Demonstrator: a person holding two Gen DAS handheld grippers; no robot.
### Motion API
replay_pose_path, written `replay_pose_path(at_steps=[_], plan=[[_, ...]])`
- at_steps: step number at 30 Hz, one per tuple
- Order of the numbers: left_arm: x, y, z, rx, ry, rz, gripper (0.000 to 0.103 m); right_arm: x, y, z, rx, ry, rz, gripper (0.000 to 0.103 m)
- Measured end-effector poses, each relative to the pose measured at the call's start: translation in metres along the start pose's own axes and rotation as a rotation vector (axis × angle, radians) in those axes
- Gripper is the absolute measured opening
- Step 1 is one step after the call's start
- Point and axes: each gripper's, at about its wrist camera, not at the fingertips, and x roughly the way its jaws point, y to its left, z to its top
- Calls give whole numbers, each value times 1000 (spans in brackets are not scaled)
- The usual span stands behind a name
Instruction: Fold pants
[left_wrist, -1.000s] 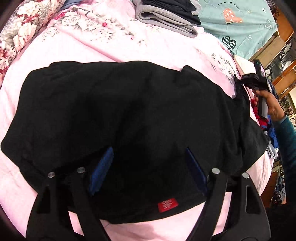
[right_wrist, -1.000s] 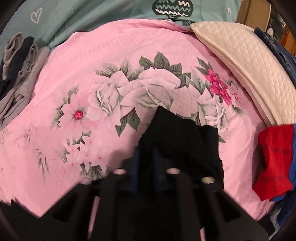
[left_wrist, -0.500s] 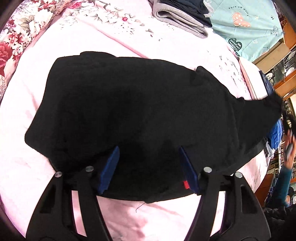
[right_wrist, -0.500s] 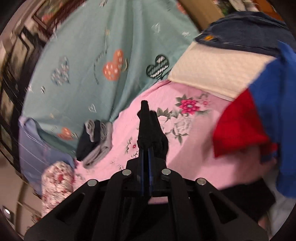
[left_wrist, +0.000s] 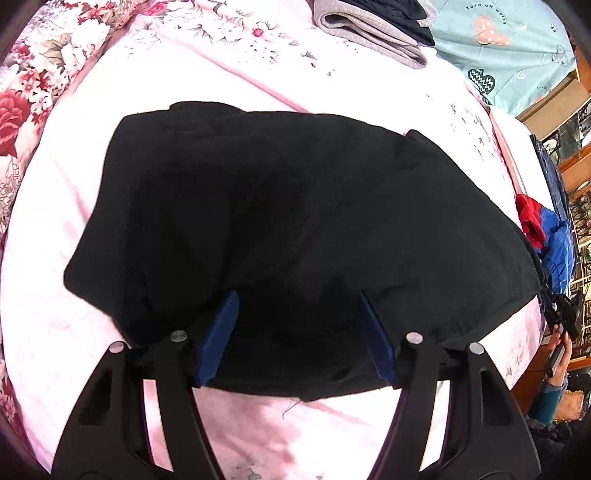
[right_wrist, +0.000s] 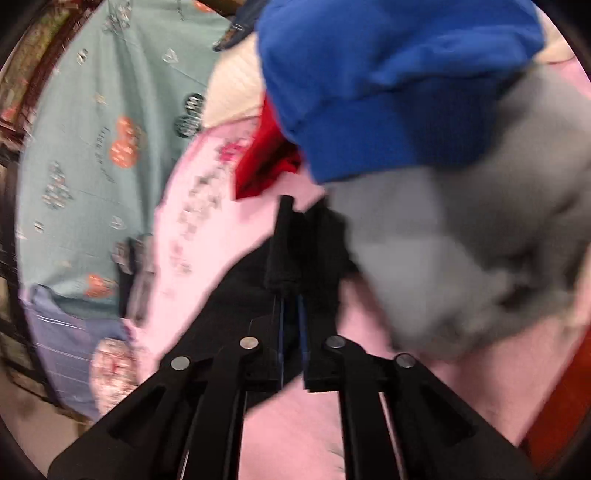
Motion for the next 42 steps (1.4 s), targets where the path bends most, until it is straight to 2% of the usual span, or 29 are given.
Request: replay_pose_path(at_steps=[1,3,4,5,6,9,12,13,15,16,17,20,21,22,25,27,28,29,31,32,34,36,37,39,41,42], plan=[[-2,0,0,2,-2,5,67,-6,1,-2,-26,-10,-54,23],[-6,-5,-1,11,-11,29,68,-14,0,-3,-18,-8,-21,38],[-9,-10,-2,30,-24,45,70,-15,3,-2,-8,-3,9,51],[-11,-14,-3,44,-34,55,72,-13,10,-1,-26,3,1,57],[-11,-18,-4,60,-45,62,77,-11,16,0,-52,4,-24,58],[-3,-25,-8,83,-37,76,77,11,33,0,-132,12,-101,59],[6,-22,-9,75,-38,85,77,31,32,5,-124,33,-119,59],[7,-21,-10,71,-44,83,77,34,32,6,-132,28,-109,56],[7,-20,-9,58,-49,75,77,40,35,9,-155,42,-80,26],[6,-19,-9,53,-49,71,77,41,34,11,-145,54,-44,19],[5,-18,-9,51,-48,69,77,38,35,13,-127,46,-12,18],[1,-16,-13,57,-48,75,77,3,53,18,-165,-49,94,18],[0,-15,-14,60,-51,76,77,-9,57,17,-183,-70,110,18],[-2,-14,-16,65,-52,74,77,-14,58,17,-207,-77,91,18],[-2,-13,-19,75,-57,77,77,-1,46,11,-233,-27,-85,20],[-6,-14,-20,73,-58,79,77,16,40,3,-270,44,-220,31],[-11,-16,-21,76,-65,79,77,16,41,2,-279,46,-252,38],[-18,-18,-23,81,-79,75,77,11,44,3,-280,28,-259,46],[-30,-22,-25,97,-114,59,78,-13,60,9,-279,-82,-268,57],[-36,-25,-26,111,-139,50,79,-26,78,10,-316,-152,-263,58],[-36,-29,-27,125,-158,42,84,-27,116,7,-420,-180,-197,60],[-25,-30,-30,122,-131,45,84,-6,161,-3,-534,-101,-63,62],[-13,-28,-32,115,-95,65,84,17,190,-13,-610,-22,0,62],[1,-26,-40,125,-66,121,84,61,238,-38,-737,102,73,62],[-4,-31,-46,153,-84,138,84,116,289,-72,-872,255,149,62],[-9,-32,-47,154,-79,137,84,140,310,-89,-935,302,166,62]])
